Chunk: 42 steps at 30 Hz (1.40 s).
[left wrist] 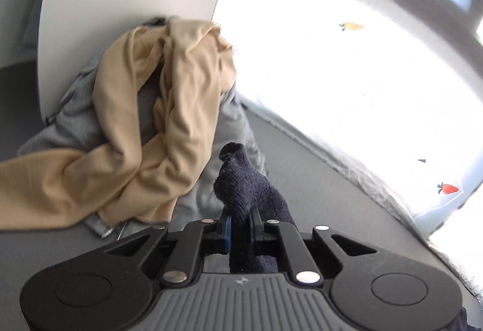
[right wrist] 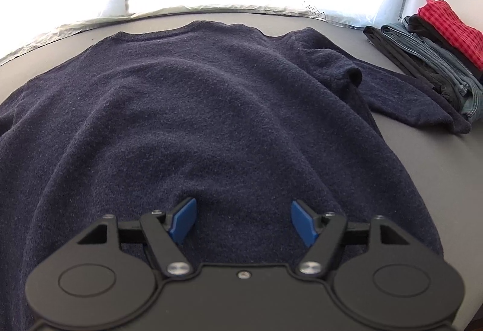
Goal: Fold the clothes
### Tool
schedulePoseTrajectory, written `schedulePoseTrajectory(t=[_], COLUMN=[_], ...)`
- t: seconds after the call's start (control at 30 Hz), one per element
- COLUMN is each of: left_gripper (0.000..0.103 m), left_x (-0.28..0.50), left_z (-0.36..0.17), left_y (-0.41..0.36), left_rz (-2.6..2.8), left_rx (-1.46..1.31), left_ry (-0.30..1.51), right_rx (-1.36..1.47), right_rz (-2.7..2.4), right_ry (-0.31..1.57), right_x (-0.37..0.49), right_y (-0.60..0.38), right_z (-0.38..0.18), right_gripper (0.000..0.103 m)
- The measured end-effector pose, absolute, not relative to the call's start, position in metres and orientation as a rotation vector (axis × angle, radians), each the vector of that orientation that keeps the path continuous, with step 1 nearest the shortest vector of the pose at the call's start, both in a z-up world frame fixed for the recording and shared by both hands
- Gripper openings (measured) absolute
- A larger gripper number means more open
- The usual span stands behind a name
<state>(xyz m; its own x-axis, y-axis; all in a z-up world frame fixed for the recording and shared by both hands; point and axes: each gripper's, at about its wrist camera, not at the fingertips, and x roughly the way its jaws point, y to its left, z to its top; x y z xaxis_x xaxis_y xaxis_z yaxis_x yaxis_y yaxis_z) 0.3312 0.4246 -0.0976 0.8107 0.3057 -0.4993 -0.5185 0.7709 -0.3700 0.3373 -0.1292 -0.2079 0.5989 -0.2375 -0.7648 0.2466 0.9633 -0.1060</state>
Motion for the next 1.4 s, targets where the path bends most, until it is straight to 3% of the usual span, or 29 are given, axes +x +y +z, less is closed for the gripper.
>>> schedulePoseTrajectory(t=[0.13, 0.2, 0.37, 0.43, 0.5, 0.53, 0.63, 0.7, 0.77, 0.93, 1.13, 1.4], left_gripper=[0.015, 0.022, 0.024, 0.027, 0.052, 0.058, 0.064, 0.077, 0.080, 0.085, 0.095, 0.097], left_x=[0.356, 0.373, 0.379, 0.362, 0.338, 0.327, 0.307, 0.302, 0.298, 0.295, 0.283, 0.285], left_z=[-0.078, -0.095, -0.149, -0.146, -0.135, -0.129, -0.115, -0.112, -0.111, -0.125, -0.127, -0.152], left_y=[0.427, 0.428, 0.437, 0.434, 0.427, 0.422, 0.395, 0.362, 0.325, 0.215, 0.087, -0.013], left_rz=[0.444, 0.515, 0.747, 0.827, 0.823, 0.828, 0.755, 0.669, 0.579, 0.300, 0.015, -0.004], left_rx=[-0.372, -0.295, -0.230, -0.233, -0.275, -0.291, -0.315, -0.315, -0.316, -0.334, -0.120, -0.156], left_ry=[0.384, 0.480, 0.779, 0.791, 0.742, 0.726, 0.705, 0.710, 0.716, 0.788, 0.847, 0.956], right_rx=[0.002, 0.009, 0.005, -0.012, -0.023, -0.012, 0.109, 0.180, 0.162, 0.161, 0.174, 0.279], right_rz=[-0.290, -0.294, -0.302, -0.316, -0.350, -0.364, -0.364, -0.336, -0.288, -0.168, -0.102, -0.268], right_ry=[0.878, 0.875, 0.871, 0.875, 0.882, 0.883, 0.893, 0.905, 0.919, 0.909, 0.840, 0.841], right_x=[0.337, 0.337, 0.336, 0.338, 0.338, 0.338, 0.336, 0.335, 0.335, 0.320, 0.291, 0.256], right_y=[-0.127, -0.127, -0.127, -0.125, -0.125, -0.126, -0.141, -0.152, -0.154, -0.168, -0.227, -0.362], right_z=[-0.208, -0.209, -0.209, -0.210, -0.210, -0.211, -0.214, -0.215, -0.214, -0.207, -0.180, -0.178], right_gripper=[0.070, 0.070, 0.073, 0.078, 0.092, 0.095, 0.099, 0.101, 0.102, 0.094, 0.083, 0.053])
